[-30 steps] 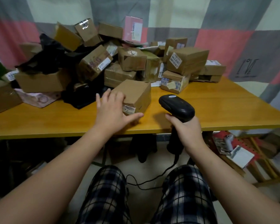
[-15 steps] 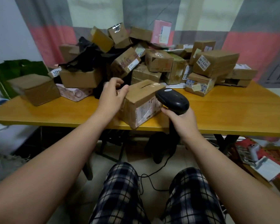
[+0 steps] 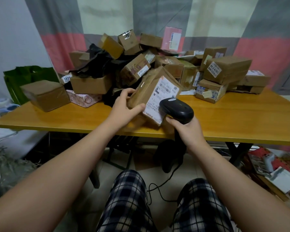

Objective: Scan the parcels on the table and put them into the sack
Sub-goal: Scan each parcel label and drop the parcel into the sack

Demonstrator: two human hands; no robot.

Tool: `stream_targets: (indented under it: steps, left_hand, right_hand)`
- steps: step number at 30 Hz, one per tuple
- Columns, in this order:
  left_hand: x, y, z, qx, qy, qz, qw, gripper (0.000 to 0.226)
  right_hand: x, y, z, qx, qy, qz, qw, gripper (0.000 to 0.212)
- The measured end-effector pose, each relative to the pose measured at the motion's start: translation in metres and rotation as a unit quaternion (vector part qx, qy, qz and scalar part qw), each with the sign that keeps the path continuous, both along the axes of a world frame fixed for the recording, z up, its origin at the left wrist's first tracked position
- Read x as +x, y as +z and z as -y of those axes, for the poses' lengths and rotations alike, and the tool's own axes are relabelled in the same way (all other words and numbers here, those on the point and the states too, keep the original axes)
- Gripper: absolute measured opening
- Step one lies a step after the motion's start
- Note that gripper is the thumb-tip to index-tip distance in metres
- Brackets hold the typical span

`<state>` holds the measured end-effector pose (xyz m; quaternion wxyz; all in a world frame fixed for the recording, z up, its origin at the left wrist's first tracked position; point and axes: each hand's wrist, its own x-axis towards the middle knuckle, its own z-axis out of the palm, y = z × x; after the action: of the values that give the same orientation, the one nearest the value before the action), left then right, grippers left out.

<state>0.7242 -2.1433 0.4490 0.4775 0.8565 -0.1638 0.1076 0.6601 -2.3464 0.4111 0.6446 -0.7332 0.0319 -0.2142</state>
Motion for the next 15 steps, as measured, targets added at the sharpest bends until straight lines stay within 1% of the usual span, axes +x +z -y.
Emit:
stream_targets:
  steps: [2, 4, 7, 9, 11, 15]
  left_hand:
    - [-0.001, -0.013, -0.003, 0.003, -0.030, -0.034, 0.999, 0.076]
    - [0.000, -0.025, -0.005, -0.011, -0.037, -0.052, 0.998, 0.087]
    - [0.004, -0.035, -0.010, -0.060, -0.026, -0.038, 0.997, 0.090]
    - [0.007, -0.038, -0.011, -0.077, -0.020, -0.036, 0.996, 0.091]
    - [0.010, -0.041, -0.012, -0.096, -0.024, -0.052, 0.994, 0.093]
    - [0.016, -0.045, -0.013, -0.119, -0.025, -0.069, 0.990, 0.094]
  right_hand:
    - [0.001, 0.004, -0.002, -0.015, 0.014, 0.004, 1.000, 0.055]
    - [0.001, 0.009, -0.006, -0.033, 0.013, 0.018, 0.999, 0.056]
    - [-0.002, 0.013, -0.010, -0.034, -0.009, 0.030, 0.999, 0.052]
    - [-0.005, 0.016, -0.011, -0.042, -0.017, 0.024, 0.999, 0.040]
    - [-0.008, 0.020, -0.012, -0.046, -0.017, 0.023, 0.999, 0.028]
    - [-0.012, 0.030, -0.016, -0.053, -0.023, 0.023, 0.998, 0.026]
